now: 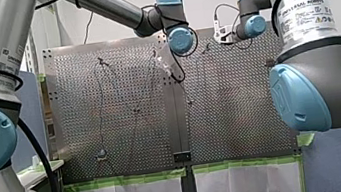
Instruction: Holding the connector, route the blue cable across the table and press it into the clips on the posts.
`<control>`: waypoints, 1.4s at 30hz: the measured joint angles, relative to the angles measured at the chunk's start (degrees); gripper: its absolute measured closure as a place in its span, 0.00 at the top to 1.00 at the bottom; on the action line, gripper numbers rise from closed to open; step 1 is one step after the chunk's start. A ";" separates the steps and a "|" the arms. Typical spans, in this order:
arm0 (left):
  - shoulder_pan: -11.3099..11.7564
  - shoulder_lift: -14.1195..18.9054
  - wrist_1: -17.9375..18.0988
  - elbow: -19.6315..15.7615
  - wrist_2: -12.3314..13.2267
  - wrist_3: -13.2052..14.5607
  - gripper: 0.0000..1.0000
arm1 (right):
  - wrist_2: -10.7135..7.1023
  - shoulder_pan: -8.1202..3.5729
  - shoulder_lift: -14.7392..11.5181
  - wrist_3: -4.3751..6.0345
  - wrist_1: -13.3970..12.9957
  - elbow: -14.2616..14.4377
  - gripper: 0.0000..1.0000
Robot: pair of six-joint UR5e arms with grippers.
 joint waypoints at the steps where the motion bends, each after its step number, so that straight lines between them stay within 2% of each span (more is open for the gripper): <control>1: -0.01 -0.47 0.47 -0.47 0.00 -0.03 1.00 | 0.02 -0.03 0.00 0.00 0.00 0.01 0.00; 9: -0.35 -3.92 4.26 -4.27 -0.13 0.06 1.00 | 0.07 -0.16 0.00 -0.03 0.01 0.03 0.00; 13: -0.77 -4.32 6.16 -6.16 -0.39 -0.02 1.00 | 0.08 -0.23 0.00 -0.07 0.01 0.03 0.00; 20: -1.36 -4.38 9.45 -9.45 -2.86 0.04 1.00 | 0.07 -0.26 0.00 -0.10 0.00 0.02 0.00; 26: -1.91 -4.39 12.06 -12.04 -3.63 0.12 1.00 | 0.08 -0.27 0.00 -0.10 0.01 0.03 0.00; 33: -2.27 -4.39 15.51 -15.50 -3.58 0.03 1.00 | 0.08 -0.29 0.00 -0.10 0.01 0.04 0.00; 42: -2.31 -4.38 20.10 -20.10 -1.67 0.18 1.00 | 0.08 -0.28 0.00 -0.20 0.01 0.05 0.00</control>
